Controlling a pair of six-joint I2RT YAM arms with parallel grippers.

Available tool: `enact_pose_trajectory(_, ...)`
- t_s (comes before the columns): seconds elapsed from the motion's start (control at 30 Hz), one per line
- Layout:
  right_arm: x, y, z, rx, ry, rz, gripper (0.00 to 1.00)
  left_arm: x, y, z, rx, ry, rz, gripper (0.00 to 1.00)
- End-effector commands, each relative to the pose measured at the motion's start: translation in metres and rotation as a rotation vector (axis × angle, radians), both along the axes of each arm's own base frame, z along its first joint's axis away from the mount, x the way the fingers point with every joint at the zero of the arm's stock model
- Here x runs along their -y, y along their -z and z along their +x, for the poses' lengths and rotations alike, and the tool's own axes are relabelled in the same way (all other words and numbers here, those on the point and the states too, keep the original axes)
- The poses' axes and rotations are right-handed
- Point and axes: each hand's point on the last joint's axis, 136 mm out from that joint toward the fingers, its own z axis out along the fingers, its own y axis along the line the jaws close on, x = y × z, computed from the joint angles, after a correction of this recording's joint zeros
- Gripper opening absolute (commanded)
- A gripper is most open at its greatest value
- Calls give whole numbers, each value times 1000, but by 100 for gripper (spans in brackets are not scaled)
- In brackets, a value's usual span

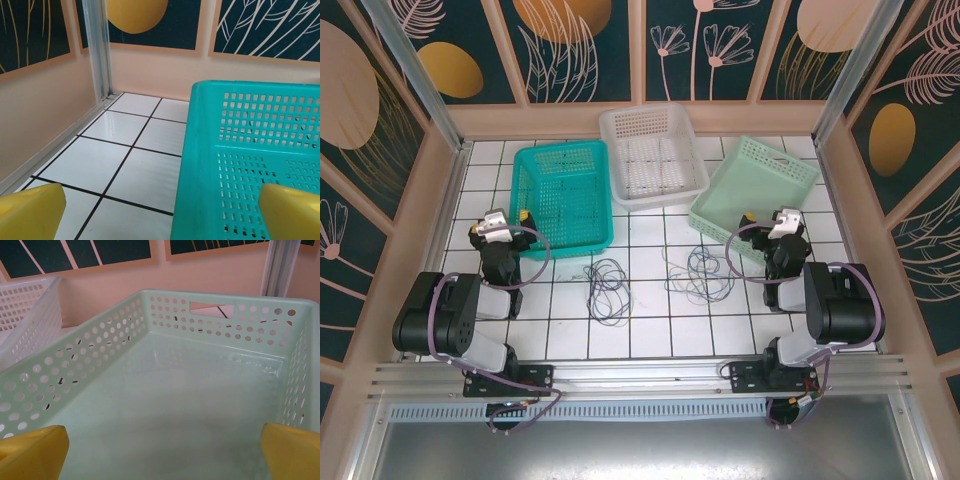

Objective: Untangle the cables

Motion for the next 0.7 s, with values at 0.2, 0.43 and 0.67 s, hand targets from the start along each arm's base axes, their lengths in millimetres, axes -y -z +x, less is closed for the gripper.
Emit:
enact_pose_trajectory(0.2, 0, -3, 4, 8, -9, 14, 99, -5, 0, 1, 2, -21, 1, 99)
enact_pose_trajectory(0.43, 4, -13, 16, -45, 13, 30, 96, -18, -14, 1, -67, -105, -29, 99)
enact_pose_trajectory(0.67, -2, -32, 18, -184, 1, 114, 91, -21, -64, -21, -56, -138, -147, 99)
